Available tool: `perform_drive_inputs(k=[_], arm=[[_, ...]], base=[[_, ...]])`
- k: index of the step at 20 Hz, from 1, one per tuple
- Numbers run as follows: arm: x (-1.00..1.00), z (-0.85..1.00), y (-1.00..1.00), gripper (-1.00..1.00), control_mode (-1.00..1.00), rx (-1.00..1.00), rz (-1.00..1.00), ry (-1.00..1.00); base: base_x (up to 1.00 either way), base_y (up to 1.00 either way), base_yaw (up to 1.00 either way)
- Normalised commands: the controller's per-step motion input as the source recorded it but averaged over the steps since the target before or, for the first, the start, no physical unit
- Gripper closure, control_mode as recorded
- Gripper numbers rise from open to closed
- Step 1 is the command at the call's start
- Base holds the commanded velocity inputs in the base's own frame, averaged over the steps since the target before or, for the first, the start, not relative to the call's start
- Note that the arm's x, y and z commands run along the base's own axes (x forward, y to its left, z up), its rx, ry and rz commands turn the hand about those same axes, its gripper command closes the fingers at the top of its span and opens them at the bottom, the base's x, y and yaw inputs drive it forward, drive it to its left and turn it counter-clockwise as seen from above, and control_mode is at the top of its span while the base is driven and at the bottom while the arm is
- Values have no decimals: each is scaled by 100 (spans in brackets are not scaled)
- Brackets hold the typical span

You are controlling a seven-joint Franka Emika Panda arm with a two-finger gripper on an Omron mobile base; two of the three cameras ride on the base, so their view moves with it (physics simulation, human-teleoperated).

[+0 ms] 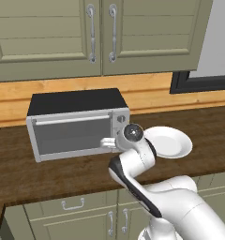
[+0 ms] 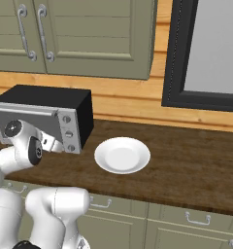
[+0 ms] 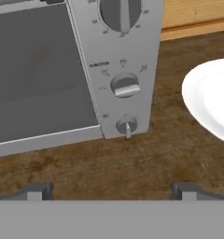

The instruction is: Pick up the kebab skewer and baguette bread, and place them inside the toaster oven. Close the toaster oven door and start by setting the timer.

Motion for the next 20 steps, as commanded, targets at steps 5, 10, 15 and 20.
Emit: perform_drive_inputs(k=[5, 10, 15, 20], arm=[[0, -12, -13, -100, -100, 11, -5, -1], [0, -19, 0, -100, -100, -1, -3, -15], [-11, -12, 1, -100, -100, -12, -8, -18], [-4, -32, 0, -100, -100, -14, -11, -8]], base=[[0, 0, 0], [0, 0, 0], [0, 0, 0], [0, 0, 0]])
